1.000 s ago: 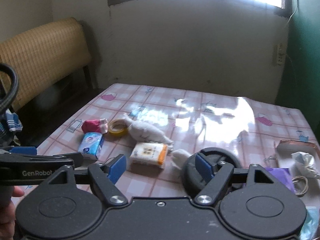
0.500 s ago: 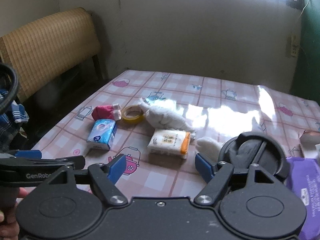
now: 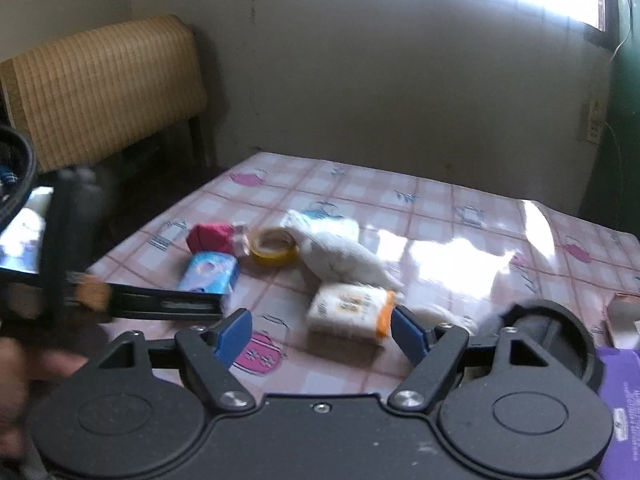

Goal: Organize soft objects
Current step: 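Grasp the blue tissue pack with the left tool while the right tool grasps the white-orange tissue pack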

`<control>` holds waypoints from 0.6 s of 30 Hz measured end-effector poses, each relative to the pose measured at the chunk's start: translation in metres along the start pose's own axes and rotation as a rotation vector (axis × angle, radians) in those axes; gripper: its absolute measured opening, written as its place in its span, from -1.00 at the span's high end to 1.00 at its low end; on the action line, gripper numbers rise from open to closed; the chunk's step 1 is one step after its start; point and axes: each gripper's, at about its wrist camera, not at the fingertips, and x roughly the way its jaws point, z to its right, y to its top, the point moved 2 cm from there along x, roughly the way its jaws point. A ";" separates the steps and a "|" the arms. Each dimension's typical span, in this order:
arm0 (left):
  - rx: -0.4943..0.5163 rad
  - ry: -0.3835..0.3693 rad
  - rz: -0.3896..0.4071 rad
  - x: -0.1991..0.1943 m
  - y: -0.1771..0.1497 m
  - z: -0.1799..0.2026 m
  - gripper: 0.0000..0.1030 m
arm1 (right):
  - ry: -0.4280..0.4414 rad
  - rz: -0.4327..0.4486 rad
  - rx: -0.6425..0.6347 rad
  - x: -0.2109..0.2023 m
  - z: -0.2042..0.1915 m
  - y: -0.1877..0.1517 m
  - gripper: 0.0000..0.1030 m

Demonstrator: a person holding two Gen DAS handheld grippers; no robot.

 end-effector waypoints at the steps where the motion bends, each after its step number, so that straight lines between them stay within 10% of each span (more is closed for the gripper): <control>1: 0.016 -0.003 0.002 0.006 0.002 0.004 -1.00 | -0.022 -0.001 0.005 0.003 -0.003 0.001 -0.75; 6: 0.066 -0.019 0.000 0.030 0.005 0.012 -0.93 | -0.127 0.001 0.050 0.031 -0.018 0.000 -0.77; 11: 0.146 -0.038 0.085 0.027 0.005 0.005 -0.03 | -0.223 -0.031 0.109 0.066 -0.017 0.003 -0.78; 18: 0.101 -0.072 0.102 0.006 -0.004 -0.027 -0.03 | -0.298 -0.128 0.158 0.115 0.001 0.002 -0.80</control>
